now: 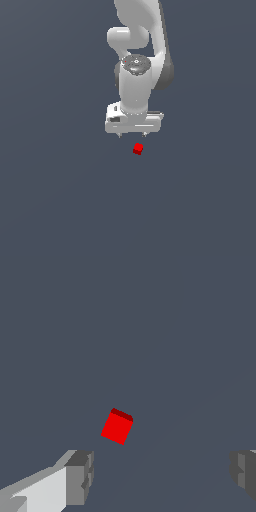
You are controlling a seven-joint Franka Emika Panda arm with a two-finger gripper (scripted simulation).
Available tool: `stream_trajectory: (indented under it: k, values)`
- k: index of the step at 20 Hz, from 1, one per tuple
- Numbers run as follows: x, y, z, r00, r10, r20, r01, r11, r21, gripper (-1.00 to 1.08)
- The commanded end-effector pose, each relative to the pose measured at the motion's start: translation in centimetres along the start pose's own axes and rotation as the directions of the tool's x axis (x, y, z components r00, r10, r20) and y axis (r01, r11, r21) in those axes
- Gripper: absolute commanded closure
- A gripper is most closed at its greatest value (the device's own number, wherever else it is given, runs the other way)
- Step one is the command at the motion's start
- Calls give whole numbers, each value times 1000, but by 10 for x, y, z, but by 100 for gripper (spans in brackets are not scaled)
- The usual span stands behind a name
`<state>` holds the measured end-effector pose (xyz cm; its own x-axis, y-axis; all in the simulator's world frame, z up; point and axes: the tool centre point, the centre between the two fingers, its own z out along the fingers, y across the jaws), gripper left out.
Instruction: Pick up the red cube and move it to a goal position.
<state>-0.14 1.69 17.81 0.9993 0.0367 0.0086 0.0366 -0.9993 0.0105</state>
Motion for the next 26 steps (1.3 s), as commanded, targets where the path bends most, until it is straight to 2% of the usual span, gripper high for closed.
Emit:
stream_trajectory:
  k: [1, 8, 15, 26]
  values:
    - [0, 0, 0, 1000, 0, 0, 0, 1000, 0, -92]
    - [-3, -2, 11, 1000, 30, 1, -30, 1000, 0, -92]
    - [-10, -9, 46, 993, 121, 3, -121, 993, 2, -92]
    - [-24, -29, 127, 945, 326, 9, -326, 945, 4, -92]
